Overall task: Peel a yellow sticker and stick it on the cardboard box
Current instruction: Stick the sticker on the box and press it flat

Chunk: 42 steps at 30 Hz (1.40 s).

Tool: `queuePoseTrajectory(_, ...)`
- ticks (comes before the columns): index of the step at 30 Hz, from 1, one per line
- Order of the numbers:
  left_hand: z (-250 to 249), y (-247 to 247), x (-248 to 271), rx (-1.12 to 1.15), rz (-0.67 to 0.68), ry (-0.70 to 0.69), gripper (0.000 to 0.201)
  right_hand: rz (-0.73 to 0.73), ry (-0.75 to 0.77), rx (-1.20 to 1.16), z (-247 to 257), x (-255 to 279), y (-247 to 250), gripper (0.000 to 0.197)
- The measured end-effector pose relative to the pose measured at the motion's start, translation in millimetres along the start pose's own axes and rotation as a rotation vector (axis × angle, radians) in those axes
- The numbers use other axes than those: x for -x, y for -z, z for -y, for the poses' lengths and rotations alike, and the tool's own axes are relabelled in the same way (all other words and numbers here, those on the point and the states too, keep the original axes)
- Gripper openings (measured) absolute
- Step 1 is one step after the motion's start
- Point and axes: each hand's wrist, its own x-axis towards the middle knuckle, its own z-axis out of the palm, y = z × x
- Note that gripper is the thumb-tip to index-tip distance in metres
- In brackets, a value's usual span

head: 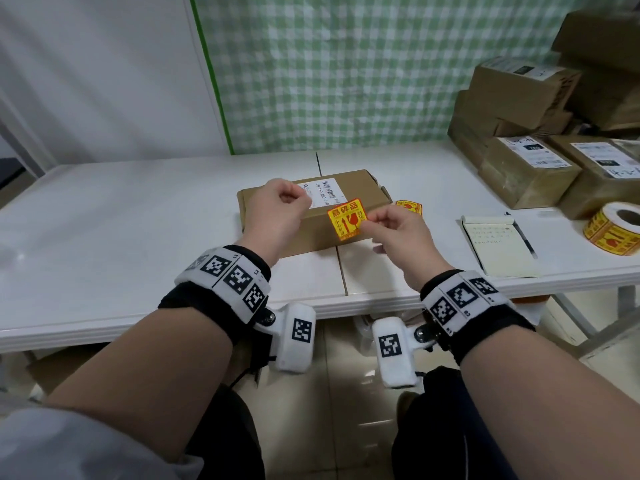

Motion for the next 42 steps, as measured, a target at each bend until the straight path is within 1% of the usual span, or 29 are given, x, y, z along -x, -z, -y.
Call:
queuePoseTrajectory(1, 1, 1, -2, -0.086, -0.017, -0.055, 0.006, 0.049, -0.073, -0.064, -3, 0, 1, 0.018)
queuePoseTrajectory(3, 5, 2, -6, -0.227, -0.012, -0.103, 0.014, 0.106, -0.171, -0.098, -8, 0, 1, 0.017)
queuePoseTrajectory(6, 11, 1, -11, -0.415, 0.095, -0.097, 0.028, 0.148, -0.279, -0.104, -15, -2, -5, 0.016)
queuePoseTrajectory(8, 14, 1, -14, -0.519, 0.157, -0.096, 0.034, 0.156, -0.349, -0.142, -18, -4, -12, 0.016)
queuePoseTrajectory(12, 16, 2, -19, -0.589, 0.168, -0.112, 0.035, 0.126, -0.409, -0.216, -18, -11, -25, 0.017)
queuePoseTrajectory(18, 23, 3, -25, -0.586, 0.164, -0.138, 0.033, 0.053, -0.439, -0.181, -21, -19, -38, 0.018)
queuePoseTrajectory(25, 23, 3, -28, -0.574, 0.149, -0.134, 0.034, -0.029, -0.425, -0.130, -27, -28, -46, 0.019)
queuePoseTrajectory(29, 24, 3, -29, -0.569, 0.152, -0.138, 0.033, -0.051, -0.400, -0.092, -28, -32, -48, 0.020)
queuePoseTrajectory(35, 26, 3, -29, -0.564, 0.146, -0.136, 0.032, -0.099, -0.371, 0.024, -28, -34, -42, 0.024)
queuePoseTrajectory(37, 26, 3, -30, -0.567, 0.145, -0.139, 0.032, -0.105, -0.353, 0.106, -29, -33, -37, 0.025)
queuePoseTrajectory(39, 26, 3, -30, -0.571, 0.143, -0.137, 0.032, -0.180, -0.269, 0.206, -27, -32, -32, 0.018)
queuePoseTrajectory(40, 26, 3, -30, -0.572, 0.142, -0.134, 0.032, -0.245, -0.207, 0.242, -23, -31, -30, 0.019)
queuePoseTrajectory(42, 27, 3, -31, -0.570, 0.138, -0.128, 0.031, -0.340, -0.043, 0.322, -11, -31, -28, 0.036)
